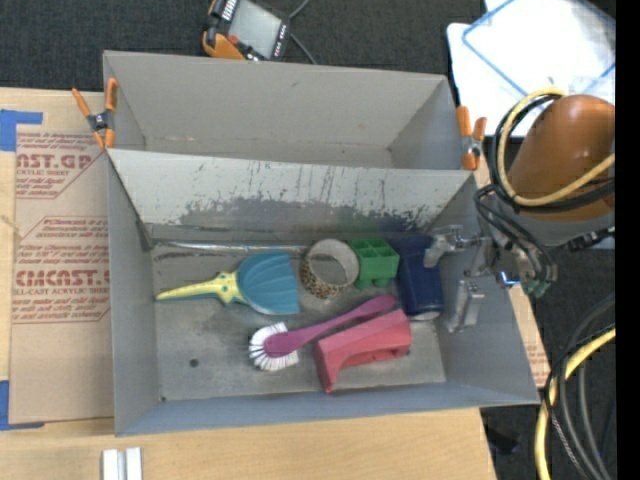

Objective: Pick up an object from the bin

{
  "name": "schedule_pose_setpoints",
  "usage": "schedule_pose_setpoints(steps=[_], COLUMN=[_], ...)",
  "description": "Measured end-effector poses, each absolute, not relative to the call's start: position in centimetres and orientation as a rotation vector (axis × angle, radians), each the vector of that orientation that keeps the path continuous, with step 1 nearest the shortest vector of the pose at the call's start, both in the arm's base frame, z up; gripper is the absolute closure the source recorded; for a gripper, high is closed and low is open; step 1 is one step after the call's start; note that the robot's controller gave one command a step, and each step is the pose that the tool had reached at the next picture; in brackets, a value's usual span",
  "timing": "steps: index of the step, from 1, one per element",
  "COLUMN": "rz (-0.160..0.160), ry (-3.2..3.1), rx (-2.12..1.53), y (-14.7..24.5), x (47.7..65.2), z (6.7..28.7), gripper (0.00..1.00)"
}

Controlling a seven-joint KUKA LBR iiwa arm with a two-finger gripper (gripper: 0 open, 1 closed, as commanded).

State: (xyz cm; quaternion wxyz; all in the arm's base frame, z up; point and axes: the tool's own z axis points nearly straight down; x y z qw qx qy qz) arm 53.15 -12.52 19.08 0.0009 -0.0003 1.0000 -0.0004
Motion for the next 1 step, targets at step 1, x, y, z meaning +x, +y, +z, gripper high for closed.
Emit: schedule_pose_setpoints(steps=[1], rz=[-0.001], ry=[3.14], rx=[-0.001], y=[-12.52], x=[53.15], z=[19.08], gripper=[0.0])
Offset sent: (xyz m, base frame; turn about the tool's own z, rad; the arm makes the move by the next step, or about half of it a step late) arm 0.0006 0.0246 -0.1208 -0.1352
